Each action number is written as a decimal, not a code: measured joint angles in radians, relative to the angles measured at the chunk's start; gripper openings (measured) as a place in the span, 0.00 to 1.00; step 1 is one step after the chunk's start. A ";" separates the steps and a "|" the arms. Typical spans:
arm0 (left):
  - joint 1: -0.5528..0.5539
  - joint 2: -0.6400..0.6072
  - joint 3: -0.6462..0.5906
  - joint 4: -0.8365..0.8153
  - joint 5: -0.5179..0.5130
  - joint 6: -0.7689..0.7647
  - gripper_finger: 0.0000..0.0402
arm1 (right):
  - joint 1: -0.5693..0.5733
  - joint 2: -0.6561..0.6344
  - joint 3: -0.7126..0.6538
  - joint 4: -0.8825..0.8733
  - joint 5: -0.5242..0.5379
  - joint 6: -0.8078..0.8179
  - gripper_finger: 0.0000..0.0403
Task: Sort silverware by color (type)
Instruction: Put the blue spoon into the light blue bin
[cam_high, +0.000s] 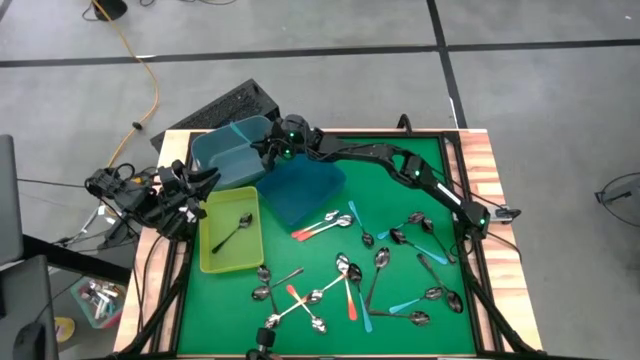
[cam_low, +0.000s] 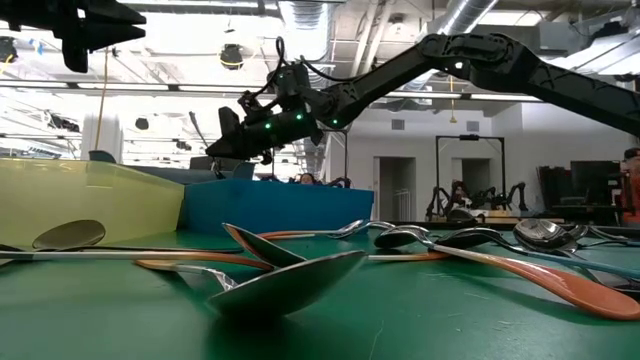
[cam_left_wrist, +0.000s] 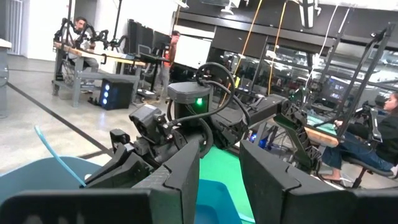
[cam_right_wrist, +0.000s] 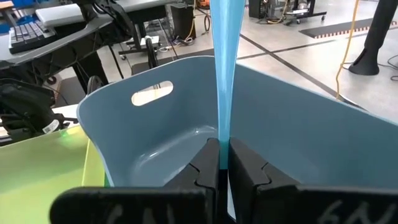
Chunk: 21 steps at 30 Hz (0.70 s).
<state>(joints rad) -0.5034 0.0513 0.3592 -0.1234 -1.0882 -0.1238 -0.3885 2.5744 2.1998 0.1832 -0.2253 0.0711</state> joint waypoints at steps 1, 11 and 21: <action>0.000 0.000 0.000 0.000 0.000 0.000 0.25 | 0.000 0.000 0.000 0.000 0.000 0.000 0.11; 0.000 0.000 0.000 0.000 0.000 0.001 0.25 | 0.000 0.000 0.000 0.002 -0.002 -0.003 0.11; 0.000 0.000 0.000 0.000 0.000 0.001 0.25 | 0.000 0.000 0.000 0.007 -0.007 0.000 0.24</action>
<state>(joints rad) -0.5034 0.0513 0.3592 -0.1238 -1.0882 -0.1226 -0.3885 2.5740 2.1998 0.1898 -0.2325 0.0715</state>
